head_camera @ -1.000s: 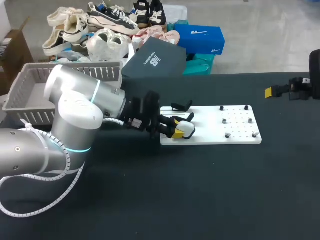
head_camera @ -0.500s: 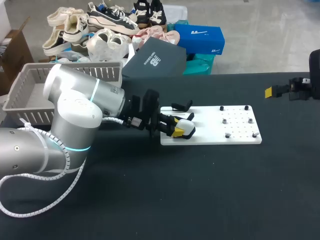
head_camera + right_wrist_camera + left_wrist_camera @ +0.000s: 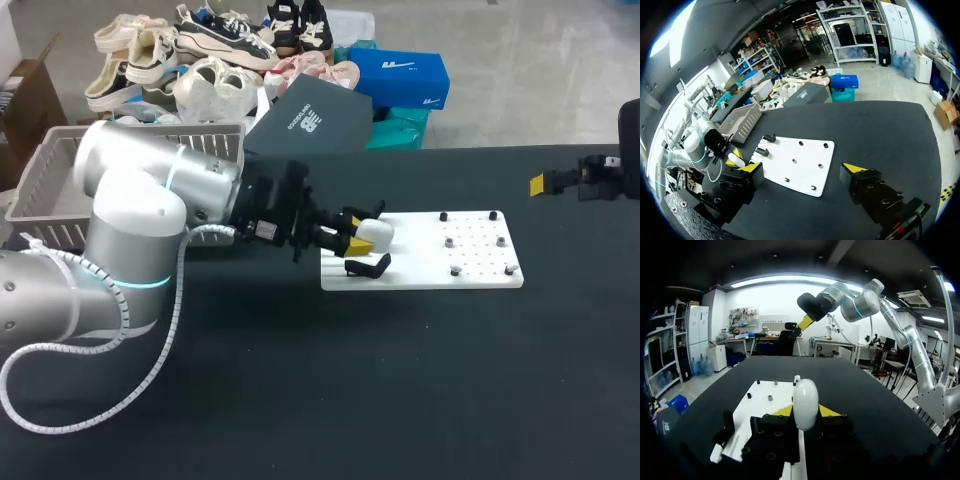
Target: Pick up each earbud case from the left stands, insert the matching earbuds, close the lid, and place the case in the box.
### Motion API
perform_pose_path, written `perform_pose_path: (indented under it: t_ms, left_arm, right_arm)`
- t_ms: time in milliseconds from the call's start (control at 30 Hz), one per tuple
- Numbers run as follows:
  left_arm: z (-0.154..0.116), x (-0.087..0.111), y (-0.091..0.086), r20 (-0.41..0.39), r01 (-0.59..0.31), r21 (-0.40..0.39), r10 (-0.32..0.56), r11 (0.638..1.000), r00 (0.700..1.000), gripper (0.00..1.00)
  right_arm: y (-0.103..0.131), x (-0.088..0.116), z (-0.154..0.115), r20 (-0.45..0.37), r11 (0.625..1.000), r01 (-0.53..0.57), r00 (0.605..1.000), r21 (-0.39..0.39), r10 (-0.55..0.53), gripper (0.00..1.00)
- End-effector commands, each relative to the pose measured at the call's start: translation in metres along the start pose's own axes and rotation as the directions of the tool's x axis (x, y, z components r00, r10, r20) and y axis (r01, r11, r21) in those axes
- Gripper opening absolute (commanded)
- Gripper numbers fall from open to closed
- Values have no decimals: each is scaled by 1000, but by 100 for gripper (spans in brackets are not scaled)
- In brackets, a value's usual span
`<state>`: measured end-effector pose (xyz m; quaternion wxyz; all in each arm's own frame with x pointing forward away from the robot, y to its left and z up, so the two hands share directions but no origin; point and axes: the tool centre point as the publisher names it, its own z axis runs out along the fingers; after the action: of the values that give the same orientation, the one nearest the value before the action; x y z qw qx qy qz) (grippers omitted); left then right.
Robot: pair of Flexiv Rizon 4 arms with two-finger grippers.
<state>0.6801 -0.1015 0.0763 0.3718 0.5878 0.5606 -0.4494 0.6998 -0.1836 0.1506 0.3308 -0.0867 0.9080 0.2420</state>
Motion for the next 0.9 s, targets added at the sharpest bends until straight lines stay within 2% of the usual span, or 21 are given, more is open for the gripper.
perform_pose_path:
  t_ms: [33,267,533,900]
  left_arm:
    - [-5,-11,-23,40,-8,-32,10,999,999,0]
    - [-5,-31,-47,105,-45,-21,47,999,993,0]
    - [3,-43,-66,152,-60,-34,64,998,986,0]
    - [4,-47,-70,165,-60,-51,68,997,984,0]
  right_arm:
    - [-1,0,0,-1,1000,1,1000,-4,-1,100]
    - [-1,0,0,-1,1000,1,1000,-4,-1,100]
    - [-1,0,0,-1,1000,1,1000,-4,-1,100]
    - [-1,0,0,-1,1000,1,1000,-4,-1,100]
